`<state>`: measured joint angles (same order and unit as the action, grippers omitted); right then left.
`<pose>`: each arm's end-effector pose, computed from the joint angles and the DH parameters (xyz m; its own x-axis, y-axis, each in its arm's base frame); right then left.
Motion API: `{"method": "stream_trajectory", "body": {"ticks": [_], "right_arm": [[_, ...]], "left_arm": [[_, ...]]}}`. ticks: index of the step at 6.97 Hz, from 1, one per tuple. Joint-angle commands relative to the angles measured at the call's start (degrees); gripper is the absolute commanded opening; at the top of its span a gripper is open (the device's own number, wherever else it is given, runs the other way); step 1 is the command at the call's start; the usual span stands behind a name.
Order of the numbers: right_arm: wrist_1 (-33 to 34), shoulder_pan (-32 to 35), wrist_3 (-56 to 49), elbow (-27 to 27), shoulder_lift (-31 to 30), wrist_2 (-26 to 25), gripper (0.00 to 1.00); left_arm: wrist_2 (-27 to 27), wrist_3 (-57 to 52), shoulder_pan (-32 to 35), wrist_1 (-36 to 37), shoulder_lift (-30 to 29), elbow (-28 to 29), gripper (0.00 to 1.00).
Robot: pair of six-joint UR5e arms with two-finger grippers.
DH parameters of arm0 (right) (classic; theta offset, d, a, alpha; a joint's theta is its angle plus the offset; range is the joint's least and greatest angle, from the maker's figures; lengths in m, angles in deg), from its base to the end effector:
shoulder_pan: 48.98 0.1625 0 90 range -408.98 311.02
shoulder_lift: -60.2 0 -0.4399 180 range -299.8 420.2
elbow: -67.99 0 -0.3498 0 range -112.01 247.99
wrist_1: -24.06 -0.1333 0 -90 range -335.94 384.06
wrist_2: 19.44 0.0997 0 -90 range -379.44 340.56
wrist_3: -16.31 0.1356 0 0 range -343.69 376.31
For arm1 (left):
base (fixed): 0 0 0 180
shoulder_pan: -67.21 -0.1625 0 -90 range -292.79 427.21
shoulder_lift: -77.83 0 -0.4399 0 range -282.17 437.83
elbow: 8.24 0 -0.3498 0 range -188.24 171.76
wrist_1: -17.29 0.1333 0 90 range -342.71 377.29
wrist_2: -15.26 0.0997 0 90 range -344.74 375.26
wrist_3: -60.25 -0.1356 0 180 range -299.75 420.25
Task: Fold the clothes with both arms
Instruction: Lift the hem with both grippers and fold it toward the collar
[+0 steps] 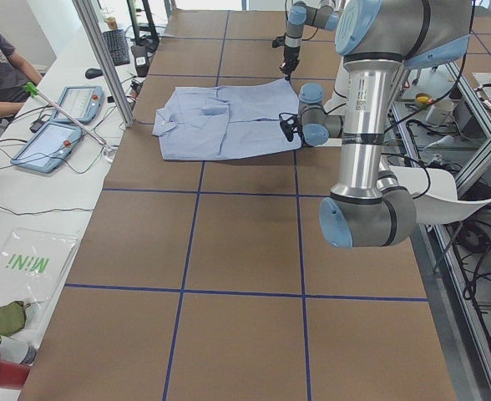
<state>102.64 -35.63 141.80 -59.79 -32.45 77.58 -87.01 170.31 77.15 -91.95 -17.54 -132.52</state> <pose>-0.3934 -0.2133 0.4208 0.4619 0.7018 0.5423 -0.5048 0.7108 -0.4899 0.4503 -0.1850 0.3604 0.4817 -0.4247 -0.7666 0.1647 0.9030 -0.3968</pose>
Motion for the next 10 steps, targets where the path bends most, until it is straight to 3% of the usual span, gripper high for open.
{"method": "stream_trajectory", "body": {"ticks": [1,3,4,5,6,8,10], "right_arm": [[0.1,0.7,0.0,-2.0,-0.1,0.0,0.00],[0.1,8.1,-0.3,-2.6,1.7,1.1,0.00],[0.1,15.1,-0.3,-2.7,4.0,5.0,0.00],[0.2,21.7,-0.3,-2.7,7.1,10.8,0.00],[0.1,26.2,0.0,-3.0,9.0,12.0,0.00],[-0.3,28.2,0.1,-2.9,9.5,8.7,0.00],[-0.3,28.7,-0.7,3.6,15.0,4.0,0.00]], "left_arm": [[-0.9,0.7,0.7,0.1,0.1,-1.0,0.00],[-3.2,0.6,10.7,0.1,-0.5,-3.9,0.00],[-7.5,-0.8,16.3,0.0,-0.5,-3.9,0.00],[-8.0,-5.6,21.2,0.1,-2.5,-3.4,0.00],[-8.0,-5.6,23.9,0.9,-3.6,-3.3,0.00],[-8.1,-5.6,28.0,3.2,-7.3,-1.3,0.00],[-8.0,-5.5,31.4,4.3,-13.6,8.0,0.00]]}}
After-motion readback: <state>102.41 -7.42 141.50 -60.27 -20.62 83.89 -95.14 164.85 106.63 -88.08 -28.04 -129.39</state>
